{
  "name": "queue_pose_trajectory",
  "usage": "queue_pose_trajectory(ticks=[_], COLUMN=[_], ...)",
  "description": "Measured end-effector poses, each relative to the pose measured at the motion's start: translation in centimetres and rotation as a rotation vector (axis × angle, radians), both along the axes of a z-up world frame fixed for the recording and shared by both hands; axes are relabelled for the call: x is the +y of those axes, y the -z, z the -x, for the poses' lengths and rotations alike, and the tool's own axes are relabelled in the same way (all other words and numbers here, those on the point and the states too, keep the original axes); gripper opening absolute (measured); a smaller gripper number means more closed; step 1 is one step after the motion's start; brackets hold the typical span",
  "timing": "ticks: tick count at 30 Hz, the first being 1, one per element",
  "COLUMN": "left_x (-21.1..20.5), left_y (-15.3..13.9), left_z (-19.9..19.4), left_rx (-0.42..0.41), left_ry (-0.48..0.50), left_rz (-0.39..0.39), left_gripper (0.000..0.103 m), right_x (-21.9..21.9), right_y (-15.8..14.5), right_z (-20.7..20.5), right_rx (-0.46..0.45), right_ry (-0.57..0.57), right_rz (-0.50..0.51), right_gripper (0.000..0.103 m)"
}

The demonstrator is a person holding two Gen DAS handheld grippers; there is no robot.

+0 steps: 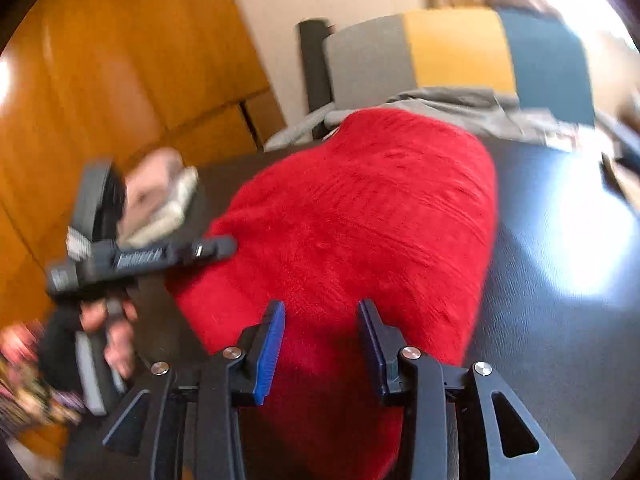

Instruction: Fold clothes

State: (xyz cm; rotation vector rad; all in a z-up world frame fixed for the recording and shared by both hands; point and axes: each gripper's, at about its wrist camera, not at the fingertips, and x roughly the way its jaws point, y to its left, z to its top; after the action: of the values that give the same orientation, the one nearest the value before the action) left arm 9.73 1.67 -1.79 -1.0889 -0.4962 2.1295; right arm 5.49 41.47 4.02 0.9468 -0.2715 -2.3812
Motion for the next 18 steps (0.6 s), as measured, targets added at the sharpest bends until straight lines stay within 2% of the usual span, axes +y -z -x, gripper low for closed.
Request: queue_pose_trajectory(ticks=[1, 2, 3, 4, 5, 6, 8, 12, 13, 14, 15, 16, 18], left_x=[-0.7, -1.3, -1.5, -1.3, -0.6, 0.4, 2.4, 4.6, 4.7, 4.7, 4.7, 4.4, 4.4], left_y=[-0.6, -1.4, -2.3, -3.1, -3.6, -4.0, -3.6, -0.5, 0.0, 0.7, 1.6, 2.1, 2.1], left_z=[-0.5, -0.9, -1.1, -0.9, -0.3, 0.5, 2.4, 5.7, 5.8, 6.0, 6.4, 6.6, 6.0], left_rx=[0.018, 0.056, 0.101, 0.144, 0.177, 0.193, 0.159, 0.057, 0.038, 0.004, -0.043, -0.066, -0.051], left_ry=[-0.011, -0.029, -0.050, -0.068, -0.074, -0.063, -0.019, 0.039, 0.046, 0.049, 0.047, 0.041, 0.044], left_rz=[-0.025, -0.035, -0.026, 0.007, 0.052, 0.106, 0.199, 0.340, 0.359, 0.350, 0.319, 0.289, 0.288], left_gripper=[0.017, 0.022, 0.026, 0.033, 0.040, 0.042, 0.045, 0.052, 0.062, 0.073, 0.077, 0.078, 0.078], right_x=[1.3, 2.5, 3.7, 4.4, 5.0, 5.7, 6.9, 6.5, 6.2, 5.8, 5.3, 4.9, 3.8], right_y=[-0.2, -0.3, -0.3, -0.1, 0.0, 0.2, 0.6, 2.0, 2.4, 2.6, 2.9, 3.1, 3.2], right_z=[-0.2, -0.2, -0.2, 0.2, 0.6, 1.0, 1.8, 4.4, 4.9, 5.4, 5.8, 6.2, 6.5], right_rx=[-0.020, -0.030, -0.041, -0.058, -0.074, -0.091, -0.126, -0.230, -0.251, -0.263, -0.274, -0.284, -0.276], right_ry=[0.027, 0.068, 0.105, 0.125, 0.145, 0.165, 0.200, 0.160, 0.140, 0.129, 0.117, 0.108, 0.110], right_rz=[0.063, 0.105, 0.142, 0.155, 0.167, 0.180, 0.205, 0.279, 0.298, 0.294, 0.290, 0.282, 0.229], right_gripper=[0.046, 0.056, 0.061, 0.069, 0.072, 0.072, 0.073, 0.073, 0.073, 0.075, 0.075, 0.075, 0.072])
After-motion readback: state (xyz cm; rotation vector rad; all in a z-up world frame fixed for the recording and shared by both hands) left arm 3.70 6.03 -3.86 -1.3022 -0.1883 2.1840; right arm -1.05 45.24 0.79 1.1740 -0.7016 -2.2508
